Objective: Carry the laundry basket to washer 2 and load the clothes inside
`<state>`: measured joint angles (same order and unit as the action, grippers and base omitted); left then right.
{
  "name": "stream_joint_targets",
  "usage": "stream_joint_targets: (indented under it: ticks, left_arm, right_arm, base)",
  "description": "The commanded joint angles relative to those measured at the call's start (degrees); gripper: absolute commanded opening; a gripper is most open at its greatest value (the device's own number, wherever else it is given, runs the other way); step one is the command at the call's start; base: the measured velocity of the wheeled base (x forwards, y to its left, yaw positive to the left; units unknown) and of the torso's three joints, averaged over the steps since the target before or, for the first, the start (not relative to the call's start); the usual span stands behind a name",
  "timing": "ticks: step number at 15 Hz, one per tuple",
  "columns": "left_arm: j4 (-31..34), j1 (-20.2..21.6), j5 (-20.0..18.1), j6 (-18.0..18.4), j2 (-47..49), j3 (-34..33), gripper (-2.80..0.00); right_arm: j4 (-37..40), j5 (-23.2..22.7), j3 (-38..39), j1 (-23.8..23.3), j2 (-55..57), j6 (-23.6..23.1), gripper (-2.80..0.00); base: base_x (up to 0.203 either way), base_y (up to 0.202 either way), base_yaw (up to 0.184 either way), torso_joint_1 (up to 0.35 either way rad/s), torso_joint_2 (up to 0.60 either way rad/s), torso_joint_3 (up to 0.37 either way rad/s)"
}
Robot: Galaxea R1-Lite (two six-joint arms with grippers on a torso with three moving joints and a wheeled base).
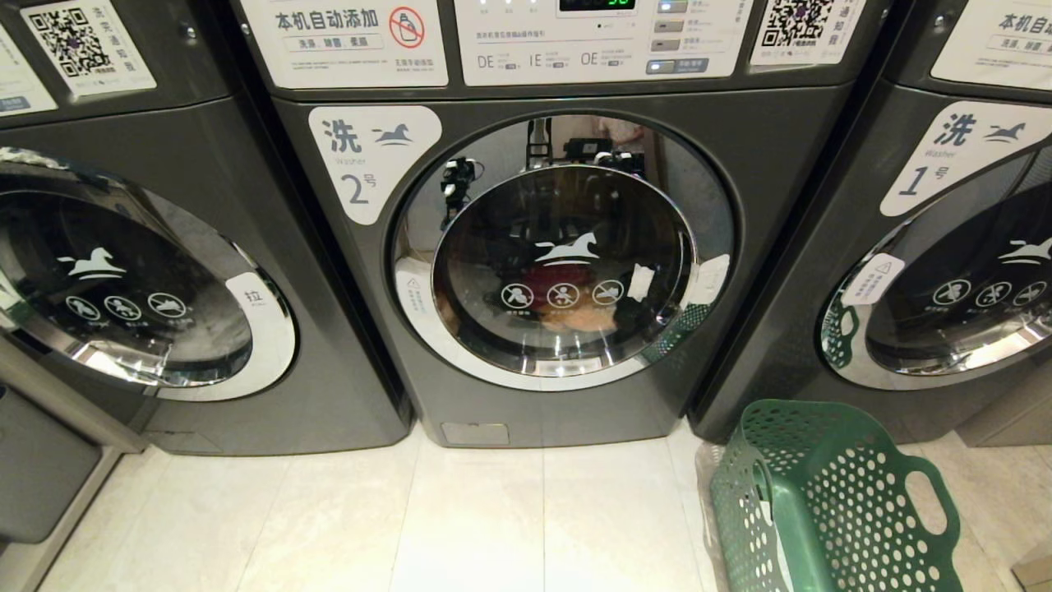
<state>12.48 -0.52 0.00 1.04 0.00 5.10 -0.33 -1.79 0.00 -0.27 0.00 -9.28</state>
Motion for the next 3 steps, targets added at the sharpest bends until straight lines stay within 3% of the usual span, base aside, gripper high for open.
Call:
stream_joint_targets:
  ticks: [1, 3]
  left_arm:
    - [0.1, 0.0, 0.0, 0.0, 0.1, 0.0, -2.80]
    - [0.1, 0.0, 0.0, 0.0, 0.1, 0.0, -2.80]
  right_arm:
    - [0.1, -0.3, 0.1, 0.0, 0.1, -0.2, -2.80]
    - [0.2, -0.3, 0.0, 0.0, 0.1, 0.1, -2.80]
  base:
    - [0.000, 0.000, 0.000, 0.000, 0.00, 0.000]
    - [0.000, 0.000, 0.000, 0.000, 0.00, 0.000]
